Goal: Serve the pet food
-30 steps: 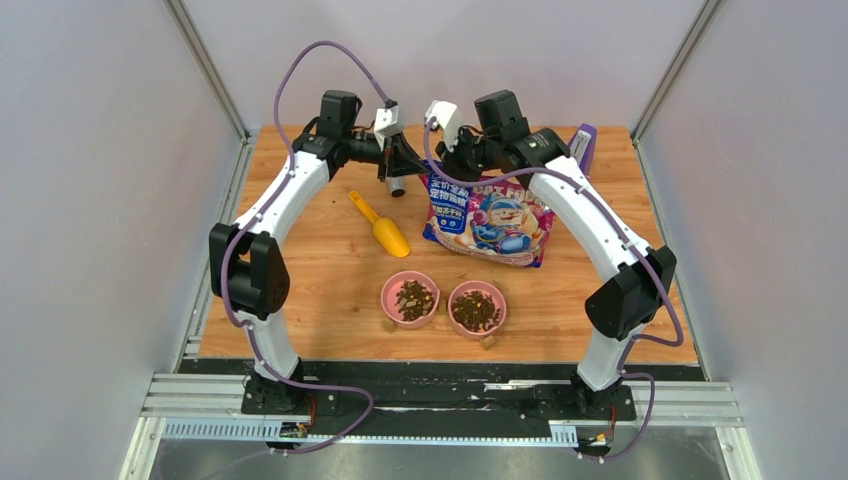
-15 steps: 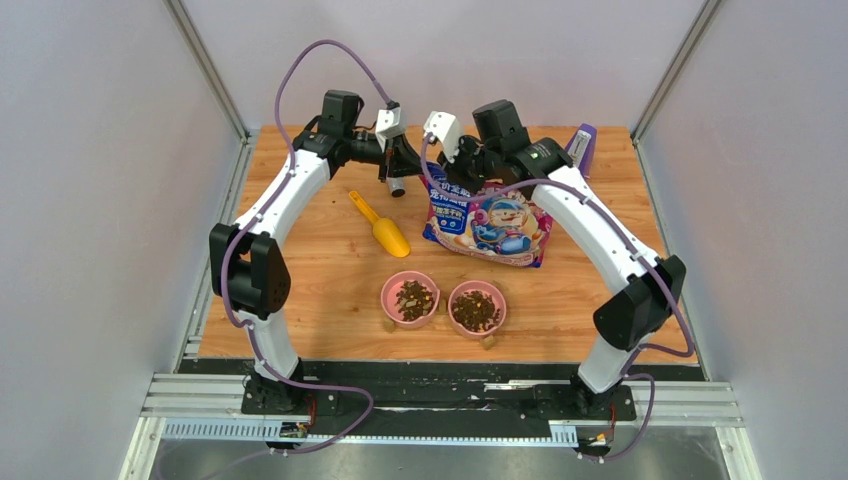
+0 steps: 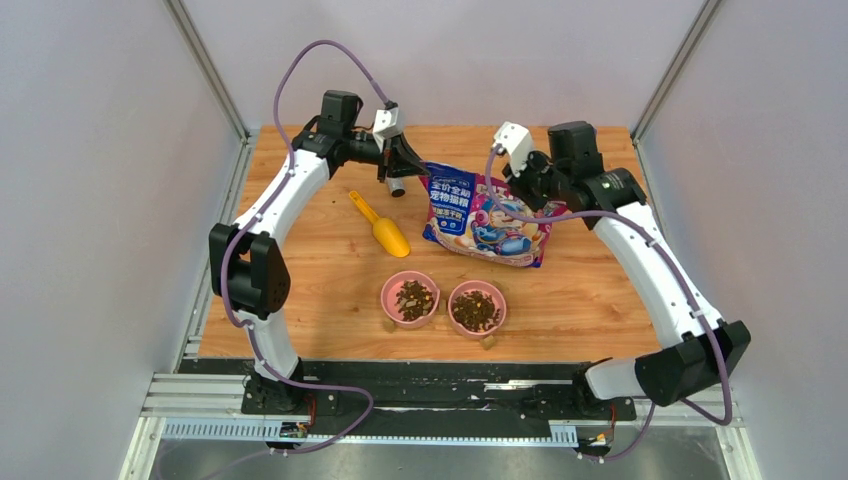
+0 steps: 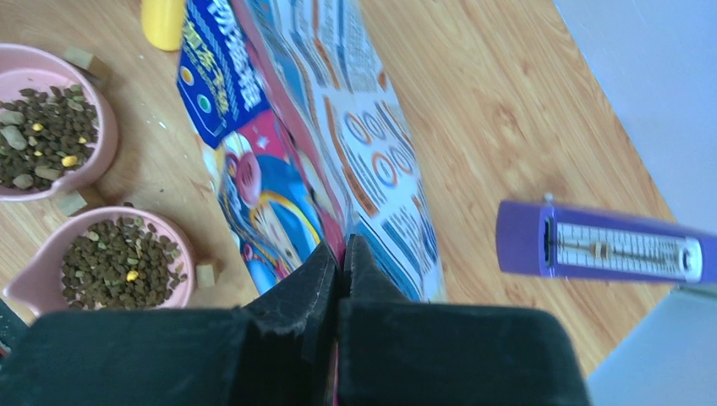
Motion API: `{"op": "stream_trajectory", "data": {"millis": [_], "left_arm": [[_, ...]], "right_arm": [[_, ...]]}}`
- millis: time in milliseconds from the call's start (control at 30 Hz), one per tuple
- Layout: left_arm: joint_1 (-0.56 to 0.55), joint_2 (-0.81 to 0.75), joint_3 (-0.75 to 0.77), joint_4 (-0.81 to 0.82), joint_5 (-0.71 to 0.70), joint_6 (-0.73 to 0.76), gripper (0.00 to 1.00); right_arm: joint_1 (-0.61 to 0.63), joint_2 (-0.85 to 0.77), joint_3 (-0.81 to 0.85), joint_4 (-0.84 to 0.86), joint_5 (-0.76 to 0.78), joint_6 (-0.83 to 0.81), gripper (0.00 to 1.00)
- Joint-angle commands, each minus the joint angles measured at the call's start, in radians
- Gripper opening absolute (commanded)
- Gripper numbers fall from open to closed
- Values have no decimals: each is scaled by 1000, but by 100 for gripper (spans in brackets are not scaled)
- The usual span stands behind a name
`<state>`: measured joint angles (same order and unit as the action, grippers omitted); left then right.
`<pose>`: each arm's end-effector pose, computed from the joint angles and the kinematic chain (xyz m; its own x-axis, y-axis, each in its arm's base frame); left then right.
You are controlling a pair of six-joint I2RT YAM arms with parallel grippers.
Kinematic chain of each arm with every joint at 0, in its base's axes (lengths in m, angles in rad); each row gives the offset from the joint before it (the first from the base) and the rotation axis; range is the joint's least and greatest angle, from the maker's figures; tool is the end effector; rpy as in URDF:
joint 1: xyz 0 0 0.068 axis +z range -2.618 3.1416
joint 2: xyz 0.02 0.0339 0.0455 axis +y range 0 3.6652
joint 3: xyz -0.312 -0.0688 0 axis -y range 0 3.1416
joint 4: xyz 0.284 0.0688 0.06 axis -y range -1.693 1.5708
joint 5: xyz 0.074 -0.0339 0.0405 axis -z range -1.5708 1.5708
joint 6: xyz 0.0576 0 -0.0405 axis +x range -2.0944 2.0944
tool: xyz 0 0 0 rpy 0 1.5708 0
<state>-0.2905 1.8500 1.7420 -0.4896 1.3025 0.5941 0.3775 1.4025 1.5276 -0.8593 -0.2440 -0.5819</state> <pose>0.4331 -0.1874 0.3922 0.0233 0.1479 -0.9887 0.9975 -0.0689 0.0132 0.3095 0.1377 0.4290 -0.2321 -0.6658 -0.7091 -0.7804 0.5626 -0.2728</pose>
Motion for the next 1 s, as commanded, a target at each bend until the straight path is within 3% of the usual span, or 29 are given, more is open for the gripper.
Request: {"op": "stream_trajectory", "data": {"millis": [0,300,467,700,833,867,933,967], "left_arm": [[127,-42,-7,-10,-46,27,0],[159,-74,-30,-15,-45,22,0],[168,-100,-53,-19,-43,32,0],[169,-110,-71,25,-14,0,0],[167,-109,-79,87,-12,-47,0],[165,-107,-78,91,-11,-52,3],[147,-101,-71,100,-20,-60,19],[140,-96,-67,101,-27,-61,30]], "right_arm": [[-147,-105,-63,-175,273,-22,0],[-229,-59,-99,98,399,-31,0],[-229,1,-23,134,360,-38,0],[-232,-66,-63,152,310,-114,0],[-232,-103,-69,151,190,-123,0],[-229,-104,-66,151,149,-116,5],[-227,-99,-39,142,98,-77,35],[-226,-98,-24,135,61,-50,45]]}}
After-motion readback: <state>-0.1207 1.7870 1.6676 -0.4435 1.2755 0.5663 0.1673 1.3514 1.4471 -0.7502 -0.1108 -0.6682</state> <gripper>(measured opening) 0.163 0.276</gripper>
